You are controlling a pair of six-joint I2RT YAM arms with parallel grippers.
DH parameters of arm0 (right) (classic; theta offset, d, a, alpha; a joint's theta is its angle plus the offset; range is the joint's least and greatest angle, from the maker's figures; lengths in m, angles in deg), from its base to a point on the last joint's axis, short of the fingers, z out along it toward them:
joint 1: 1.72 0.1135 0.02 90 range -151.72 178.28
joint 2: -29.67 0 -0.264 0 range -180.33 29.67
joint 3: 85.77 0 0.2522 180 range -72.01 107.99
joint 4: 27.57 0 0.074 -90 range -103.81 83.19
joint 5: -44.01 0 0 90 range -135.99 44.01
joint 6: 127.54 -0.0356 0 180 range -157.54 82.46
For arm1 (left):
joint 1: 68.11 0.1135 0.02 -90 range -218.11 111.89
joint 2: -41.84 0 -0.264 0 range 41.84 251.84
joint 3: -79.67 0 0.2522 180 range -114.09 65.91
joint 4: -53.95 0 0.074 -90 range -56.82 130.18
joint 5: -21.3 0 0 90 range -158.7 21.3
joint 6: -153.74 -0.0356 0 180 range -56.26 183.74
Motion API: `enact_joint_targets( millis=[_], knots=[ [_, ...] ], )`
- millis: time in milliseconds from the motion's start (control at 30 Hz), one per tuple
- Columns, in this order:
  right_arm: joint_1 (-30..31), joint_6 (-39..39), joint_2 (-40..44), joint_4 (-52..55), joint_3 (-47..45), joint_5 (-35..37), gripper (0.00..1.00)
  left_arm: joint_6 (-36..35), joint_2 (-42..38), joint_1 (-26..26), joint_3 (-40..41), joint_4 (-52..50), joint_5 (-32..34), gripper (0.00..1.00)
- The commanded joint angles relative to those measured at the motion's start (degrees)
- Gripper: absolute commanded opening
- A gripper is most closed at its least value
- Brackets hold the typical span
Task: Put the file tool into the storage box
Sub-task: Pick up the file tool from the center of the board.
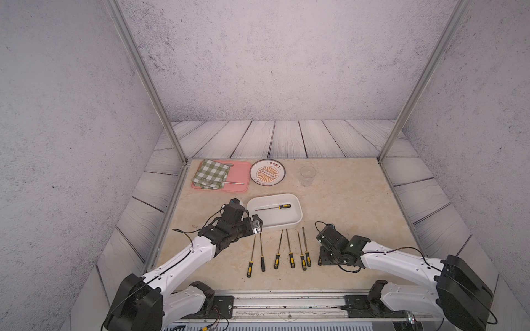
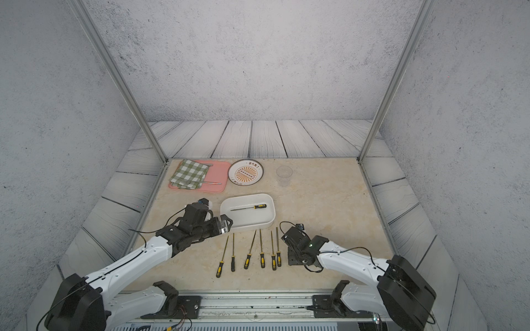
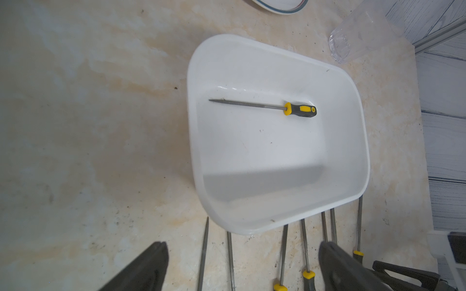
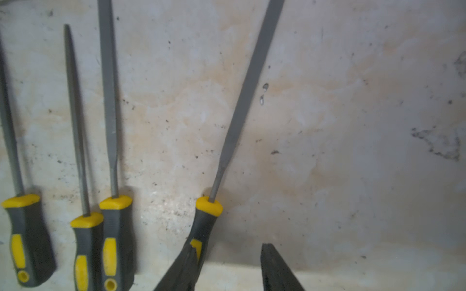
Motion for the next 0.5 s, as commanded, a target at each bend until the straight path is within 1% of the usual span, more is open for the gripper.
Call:
enact_joint_targets(
  millis=[0, 467],
  knots=[
    [0.26, -0.83, -0.88, 1.39, 1.85, 0.84, 0.46, -0.88, -0.42, -0.37, -0.38, -0.7, 1.06, 0.98],
    [1.88, -1.71, -0.9, 3.13, 4.5, 2.22, 0.45, -1.04, -1.46, -0.37, -0.11, -0.73, 0.73, 0.98]
  ],
)
